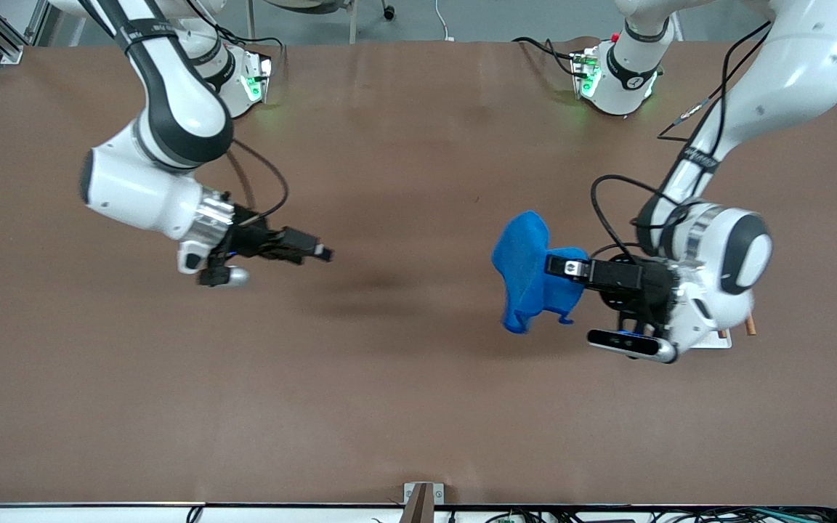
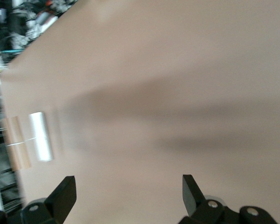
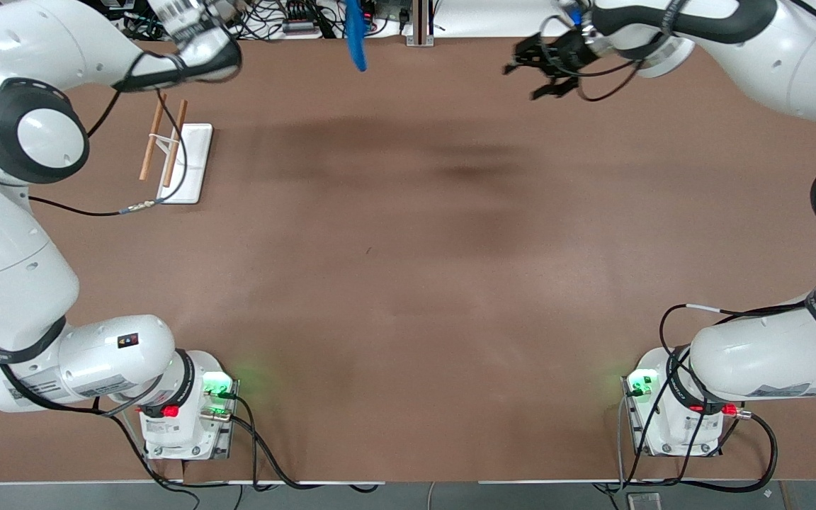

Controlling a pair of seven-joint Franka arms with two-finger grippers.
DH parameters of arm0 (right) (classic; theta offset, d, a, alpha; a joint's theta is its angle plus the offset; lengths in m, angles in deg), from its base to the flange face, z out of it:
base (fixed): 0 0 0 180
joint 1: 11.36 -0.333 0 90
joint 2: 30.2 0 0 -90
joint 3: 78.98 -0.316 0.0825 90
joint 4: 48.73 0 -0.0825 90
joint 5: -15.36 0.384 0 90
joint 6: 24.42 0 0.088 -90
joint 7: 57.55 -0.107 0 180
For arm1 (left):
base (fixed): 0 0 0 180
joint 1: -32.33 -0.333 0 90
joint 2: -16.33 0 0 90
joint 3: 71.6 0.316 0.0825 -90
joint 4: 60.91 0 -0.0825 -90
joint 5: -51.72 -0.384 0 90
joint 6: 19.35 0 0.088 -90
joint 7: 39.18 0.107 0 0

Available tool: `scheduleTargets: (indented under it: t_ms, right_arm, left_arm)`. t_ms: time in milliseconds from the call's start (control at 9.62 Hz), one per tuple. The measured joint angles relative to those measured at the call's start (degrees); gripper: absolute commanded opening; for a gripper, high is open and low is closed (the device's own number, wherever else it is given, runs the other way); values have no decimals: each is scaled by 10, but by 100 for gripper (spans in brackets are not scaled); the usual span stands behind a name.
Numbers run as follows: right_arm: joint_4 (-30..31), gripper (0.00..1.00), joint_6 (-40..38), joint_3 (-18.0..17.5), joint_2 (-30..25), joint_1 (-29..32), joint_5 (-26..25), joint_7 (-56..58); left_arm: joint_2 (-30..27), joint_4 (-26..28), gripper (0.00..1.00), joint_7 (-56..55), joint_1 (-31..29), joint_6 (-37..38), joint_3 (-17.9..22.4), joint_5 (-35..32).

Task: Right arm passes towel to left arm to hang
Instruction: 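Open the right gripper and withdraw while the left gripper pulls the towel, then lower the towel over the dowel rack with the left gripper and release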

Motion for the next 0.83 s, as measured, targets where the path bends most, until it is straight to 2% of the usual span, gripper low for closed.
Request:
scheduleTargets:
  t_ms: [208,416,623,831]
  right_arm:
    - [12,100,-14,81,-23,3,-104,0]
    - [14,100,-42,143,-41,5,-212,0]
    - [-6,100,-107,193,-74,5,-289,3]
    - [-74,100,-215,217,-95,6,-362,3]
  left_arm:
    - [-24,-24,0,-107,-8,-5,32,-104]
    - [-44,-38,0,-188,-11,-5,56,-219]
    - [-77,-42,0,-263,-11,-5,69,-361]
    - [-102,-42,0,-309,-12,-5,75,-502]
